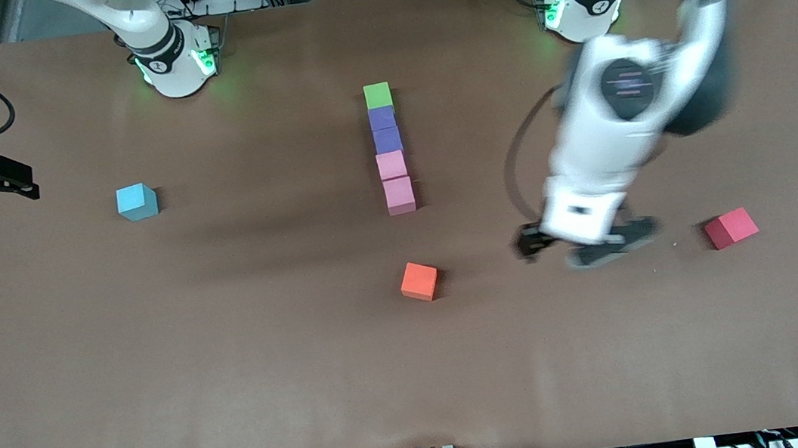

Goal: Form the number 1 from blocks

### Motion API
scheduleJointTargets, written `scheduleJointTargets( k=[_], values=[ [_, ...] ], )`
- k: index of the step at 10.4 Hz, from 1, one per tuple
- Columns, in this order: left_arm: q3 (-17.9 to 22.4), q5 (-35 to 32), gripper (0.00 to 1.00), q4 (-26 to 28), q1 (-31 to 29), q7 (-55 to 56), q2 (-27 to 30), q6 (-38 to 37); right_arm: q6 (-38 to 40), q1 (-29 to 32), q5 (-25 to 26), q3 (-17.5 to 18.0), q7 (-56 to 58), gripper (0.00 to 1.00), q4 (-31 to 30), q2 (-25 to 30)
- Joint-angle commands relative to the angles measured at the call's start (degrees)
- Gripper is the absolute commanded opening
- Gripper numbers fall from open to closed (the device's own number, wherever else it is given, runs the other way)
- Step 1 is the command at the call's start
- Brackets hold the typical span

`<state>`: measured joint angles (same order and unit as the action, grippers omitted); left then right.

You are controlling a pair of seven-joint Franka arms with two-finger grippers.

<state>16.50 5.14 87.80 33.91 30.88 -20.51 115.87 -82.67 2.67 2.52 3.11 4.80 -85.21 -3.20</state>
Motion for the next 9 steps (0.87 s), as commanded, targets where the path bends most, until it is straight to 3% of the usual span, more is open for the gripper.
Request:
scheduleJointTargets(
  k=[1,3,5,7,9],
  values=[
    [-9.34,-1.01,1.0,2.37,-16.44,-13.08,8.09,-7.99,0.58,0.05,1.09,0.23,-0.14,1.0,1.28,-0.49],
    [-9.64,-1.53,1.0,2.29,-22.55,-18.39,11.62,-14.32,0.67,0.05,1.61,0.23,-0.14,1.0,1.28,-0.4],
    [-9.99,-7.39,1.0,2.29,-24.76,-18.67,14.34,-18.99,0.67,0.05,1.53,0.24,-0.23,1.0,1.28,-0.49],
    [-10.25,-7.86,1.0,2.29,-25.12,-18.32,17.24,-23.38,0.14,0.05,1.27,0.23,-0.23,1.0,1.28,-0.49],
    [-14.79,-7.87,1.0,2.29,-29.14,-18.58,20.58,-26.56,-1.08,0.14,1.17,0.23,-0.23,1.0,1.28,-0.66]
  ],
)
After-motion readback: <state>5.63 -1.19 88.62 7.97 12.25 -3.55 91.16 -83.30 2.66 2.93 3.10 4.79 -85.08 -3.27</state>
